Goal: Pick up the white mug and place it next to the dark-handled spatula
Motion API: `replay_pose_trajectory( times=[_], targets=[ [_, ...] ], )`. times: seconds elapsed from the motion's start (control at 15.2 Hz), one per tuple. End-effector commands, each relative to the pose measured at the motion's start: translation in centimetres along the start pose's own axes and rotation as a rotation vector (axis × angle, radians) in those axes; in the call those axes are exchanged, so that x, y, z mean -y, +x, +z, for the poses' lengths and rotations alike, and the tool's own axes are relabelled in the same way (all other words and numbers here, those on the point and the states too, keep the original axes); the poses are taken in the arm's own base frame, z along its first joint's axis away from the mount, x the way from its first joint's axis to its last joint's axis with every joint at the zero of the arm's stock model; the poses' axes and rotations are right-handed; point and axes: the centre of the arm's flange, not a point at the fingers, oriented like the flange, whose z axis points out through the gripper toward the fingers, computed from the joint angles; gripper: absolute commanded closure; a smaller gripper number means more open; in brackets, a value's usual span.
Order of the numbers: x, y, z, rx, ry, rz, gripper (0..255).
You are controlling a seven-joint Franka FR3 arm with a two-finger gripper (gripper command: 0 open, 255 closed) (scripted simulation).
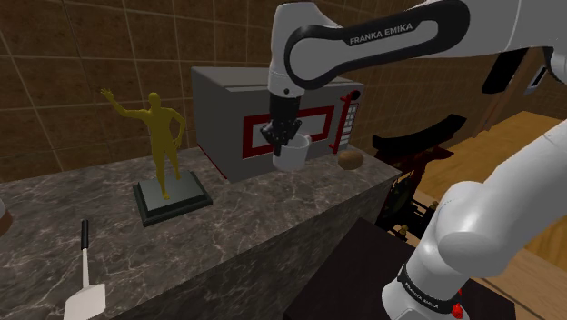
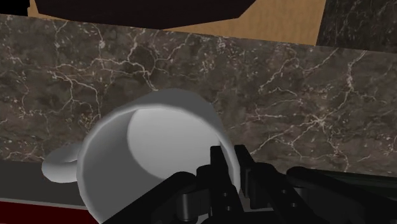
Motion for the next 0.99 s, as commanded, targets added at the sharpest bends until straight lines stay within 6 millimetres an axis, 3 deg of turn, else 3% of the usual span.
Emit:
replay_pose_trajectory(
  times=[0.0,0.92],
  targets=[
    [2.5,0.4,-0.1,0.001,0.000,0.001,255],
    [20.3,5.6,-0.9,0.001,0.000,0.001,255]
  ],
)
